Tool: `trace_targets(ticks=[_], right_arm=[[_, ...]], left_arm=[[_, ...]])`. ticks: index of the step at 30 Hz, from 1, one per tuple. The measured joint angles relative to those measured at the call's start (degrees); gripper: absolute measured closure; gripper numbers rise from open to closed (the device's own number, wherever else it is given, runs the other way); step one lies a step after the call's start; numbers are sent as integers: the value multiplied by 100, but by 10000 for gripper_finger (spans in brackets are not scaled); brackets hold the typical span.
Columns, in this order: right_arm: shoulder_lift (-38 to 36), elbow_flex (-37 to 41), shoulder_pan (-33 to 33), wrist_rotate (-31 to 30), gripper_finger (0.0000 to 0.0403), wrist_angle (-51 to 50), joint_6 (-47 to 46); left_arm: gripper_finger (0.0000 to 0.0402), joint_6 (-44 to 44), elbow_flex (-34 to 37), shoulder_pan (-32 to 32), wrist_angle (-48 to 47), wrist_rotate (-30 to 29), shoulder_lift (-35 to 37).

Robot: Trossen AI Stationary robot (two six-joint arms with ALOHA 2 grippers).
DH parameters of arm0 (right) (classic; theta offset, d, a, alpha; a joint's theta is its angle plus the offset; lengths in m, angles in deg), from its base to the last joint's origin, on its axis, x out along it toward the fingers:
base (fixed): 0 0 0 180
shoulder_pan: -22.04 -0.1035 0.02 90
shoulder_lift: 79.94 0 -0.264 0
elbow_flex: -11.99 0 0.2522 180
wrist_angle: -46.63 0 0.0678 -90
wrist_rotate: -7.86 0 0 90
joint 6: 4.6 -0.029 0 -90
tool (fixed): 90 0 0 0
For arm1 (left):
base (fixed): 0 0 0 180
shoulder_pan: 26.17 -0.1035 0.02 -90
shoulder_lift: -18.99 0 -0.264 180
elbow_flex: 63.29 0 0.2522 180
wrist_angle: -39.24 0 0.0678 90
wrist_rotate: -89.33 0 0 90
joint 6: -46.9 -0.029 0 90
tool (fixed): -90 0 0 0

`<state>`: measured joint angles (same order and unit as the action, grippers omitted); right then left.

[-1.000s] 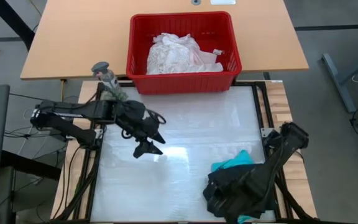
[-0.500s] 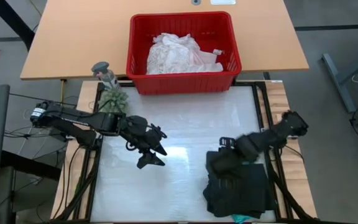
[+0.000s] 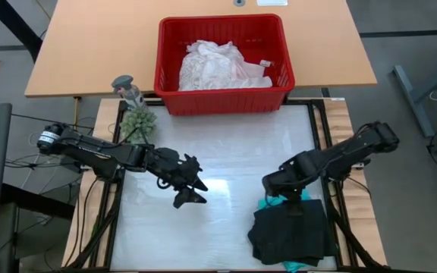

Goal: Fold Laundry from Bin
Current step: Stack the black shorts on top of the blue shorts

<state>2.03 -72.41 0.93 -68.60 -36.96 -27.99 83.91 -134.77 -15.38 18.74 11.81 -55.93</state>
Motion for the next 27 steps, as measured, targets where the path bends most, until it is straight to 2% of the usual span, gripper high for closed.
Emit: trace_targets(ticks=[4,9,17,27], right_arm=[[-132,576,-3,17,148,532,-27],[113,1033,-39,260,147,1279,204],[546,1319,-39,291,147,1750,573],[551,1836,-52,467,147,2424,436]], left_arm=[[146,58,-2,0,40,-232,-14],[146,61,-2,-11,31,-478,-20],[146,59,-2,-11,-2,-589,-20],[146,11,-4,-11,-187,-749,-20]])
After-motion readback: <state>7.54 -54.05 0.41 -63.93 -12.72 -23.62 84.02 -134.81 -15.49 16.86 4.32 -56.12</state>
